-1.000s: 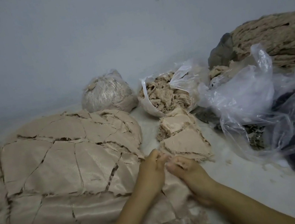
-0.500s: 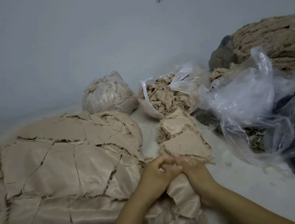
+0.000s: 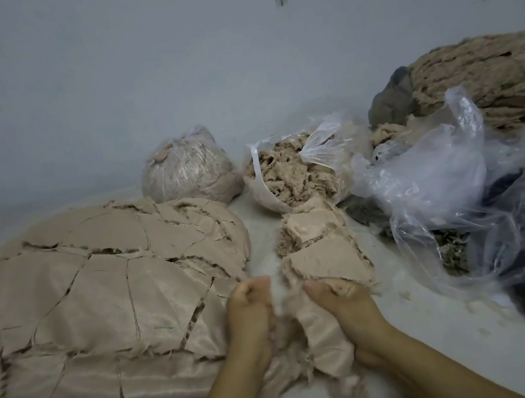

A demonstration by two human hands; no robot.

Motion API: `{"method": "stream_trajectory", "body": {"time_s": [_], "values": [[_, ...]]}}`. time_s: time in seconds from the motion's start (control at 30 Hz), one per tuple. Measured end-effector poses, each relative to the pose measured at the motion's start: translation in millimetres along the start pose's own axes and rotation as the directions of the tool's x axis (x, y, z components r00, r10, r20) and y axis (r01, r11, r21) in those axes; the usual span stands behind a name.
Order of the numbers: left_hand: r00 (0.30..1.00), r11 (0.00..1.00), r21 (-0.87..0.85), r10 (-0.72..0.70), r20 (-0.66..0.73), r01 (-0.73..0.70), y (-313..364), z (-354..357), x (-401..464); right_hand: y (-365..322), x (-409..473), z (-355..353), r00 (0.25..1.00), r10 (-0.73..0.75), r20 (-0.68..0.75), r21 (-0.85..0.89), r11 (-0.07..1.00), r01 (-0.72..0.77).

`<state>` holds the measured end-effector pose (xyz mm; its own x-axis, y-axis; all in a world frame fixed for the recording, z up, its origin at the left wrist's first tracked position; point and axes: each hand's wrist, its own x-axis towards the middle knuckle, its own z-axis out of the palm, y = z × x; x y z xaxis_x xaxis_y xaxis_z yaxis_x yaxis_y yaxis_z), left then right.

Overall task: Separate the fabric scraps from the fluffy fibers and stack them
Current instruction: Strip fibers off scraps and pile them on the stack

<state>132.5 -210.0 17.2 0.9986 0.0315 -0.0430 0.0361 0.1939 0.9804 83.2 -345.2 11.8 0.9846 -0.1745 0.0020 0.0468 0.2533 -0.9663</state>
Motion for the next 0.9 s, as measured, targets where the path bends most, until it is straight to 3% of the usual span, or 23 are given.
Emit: {"method": "stream_trajectory", "body": {"time_s": [0.07, 0.1, 0.17, 0.23, 0.3, 0.4, 0.47, 0.63, 0.8, 0.9], "values": [[0.993, 0.999, -0.046, 0.006, -0.121, -0.011, 1, -10, 8, 0, 6, -7, 0.993, -0.032, -0.115, 0.064, 0.997, 0.040], [0.996, 0.999, -0.050, -0.010, -0.088, 0.005, 1, -12, 7, 1, 9, -10, 0.985, -0.039, -0.166, 0.066, 0.997, 0.051], [0.981, 0.993, 0.001, -0.114, 0.159, 0.115, -1, -8, -2, 5, 13, -8, 0.976, -0.033, -0.216, 0.089, 0.995, 0.054], [0.882, 0.973, 0.191, -0.203, 0.426, 0.132, -5, -1, -15, 9, 13, -4, 0.977, -0.060, -0.204, 0.111, 0.990, 0.084], [0.852, 0.981, 0.181, -0.147, 0.502, 0.062, -9, 3, -20, 10, 13, -7, 0.986, -0.077, -0.147, 0.095, 0.991, 0.091], [0.884, 0.992, 0.123, -0.047, 0.465, -0.012, -7, 0, -18, 5, 10, -17, 0.999, 0.052, 0.013, -0.012, 0.999, -0.051], [0.876, 0.986, 0.158, -0.023, 0.481, -0.061, -6, 0, -20, 5, 10, -19, 0.998, 0.067, 0.016, -0.075, 0.995, -0.066], [0.969, 0.994, 0.102, -0.052, 0.243, 0.027, 0, -1, -14, 4, 19, -17, 0.951, -0.135, -0.279, -0.030, 0.991, 0.131], [0.984, 0.994, 0.093, -0.064, 0.163, 0.050, -4, 3, -12, 1, 21, -14, 0.918, -0.128, -0.376, 0.042, 0.987, 0.155], [0.995, 0.992, 0.107, -0.068, 0.073, 0.060, -5, -5, -6, -9, 23, -27, 0.862, -0.163, -0.481, 0.099, 0.966, 0.238]]}}
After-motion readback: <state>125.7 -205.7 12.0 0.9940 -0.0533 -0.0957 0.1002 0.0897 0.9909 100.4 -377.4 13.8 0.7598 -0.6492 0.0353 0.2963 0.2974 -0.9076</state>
